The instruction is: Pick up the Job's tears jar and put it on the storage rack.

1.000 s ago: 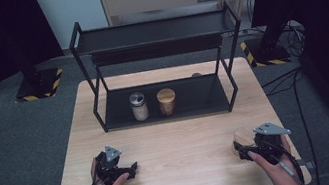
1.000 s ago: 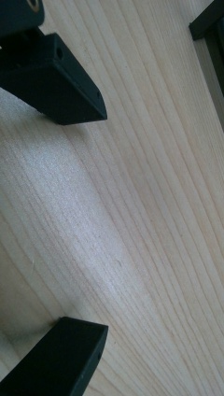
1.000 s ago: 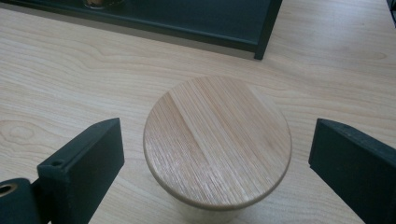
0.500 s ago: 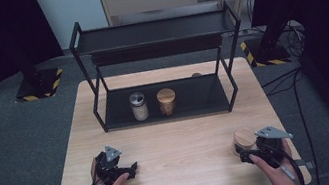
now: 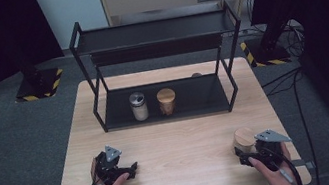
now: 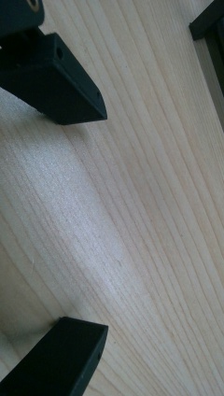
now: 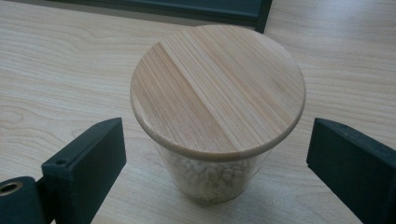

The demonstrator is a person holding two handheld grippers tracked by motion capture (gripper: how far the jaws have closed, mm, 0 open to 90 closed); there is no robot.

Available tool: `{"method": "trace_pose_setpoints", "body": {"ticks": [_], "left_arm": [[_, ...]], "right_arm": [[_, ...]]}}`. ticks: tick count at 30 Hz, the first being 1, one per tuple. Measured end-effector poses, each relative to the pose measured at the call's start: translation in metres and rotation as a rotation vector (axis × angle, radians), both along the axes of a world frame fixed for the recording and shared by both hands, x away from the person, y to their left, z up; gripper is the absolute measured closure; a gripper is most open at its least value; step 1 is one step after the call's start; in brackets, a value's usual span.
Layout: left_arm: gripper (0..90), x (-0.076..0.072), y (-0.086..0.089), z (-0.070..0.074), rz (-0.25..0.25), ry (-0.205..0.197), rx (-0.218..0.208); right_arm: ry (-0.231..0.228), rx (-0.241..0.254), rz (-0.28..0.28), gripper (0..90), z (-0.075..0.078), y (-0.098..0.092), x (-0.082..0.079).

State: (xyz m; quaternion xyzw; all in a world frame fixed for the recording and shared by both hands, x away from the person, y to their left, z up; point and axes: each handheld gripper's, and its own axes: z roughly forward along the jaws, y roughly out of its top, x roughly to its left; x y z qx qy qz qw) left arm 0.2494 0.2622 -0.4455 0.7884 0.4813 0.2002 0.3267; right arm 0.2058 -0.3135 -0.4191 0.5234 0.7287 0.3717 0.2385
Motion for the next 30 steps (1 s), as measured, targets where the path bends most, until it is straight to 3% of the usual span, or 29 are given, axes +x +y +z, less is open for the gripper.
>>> {"method": "trace_pose_setpoints", "body": {"ticks": [19, 30], "left_arm": [[0.0, 0.000, 0.000, 0.000, 0.001, 0.000, 0.000], [0.0, 0.000, 0.000, 0.000, 0.001, -0.001, 0.000]], "right_arm": [[0.002, 0.001, -0.013, 9.5, -0.011, -0.001, 0.006], [-0.030, 0.004, -0.005, 14.5, -0.014, 0.002, 0.005]]}}
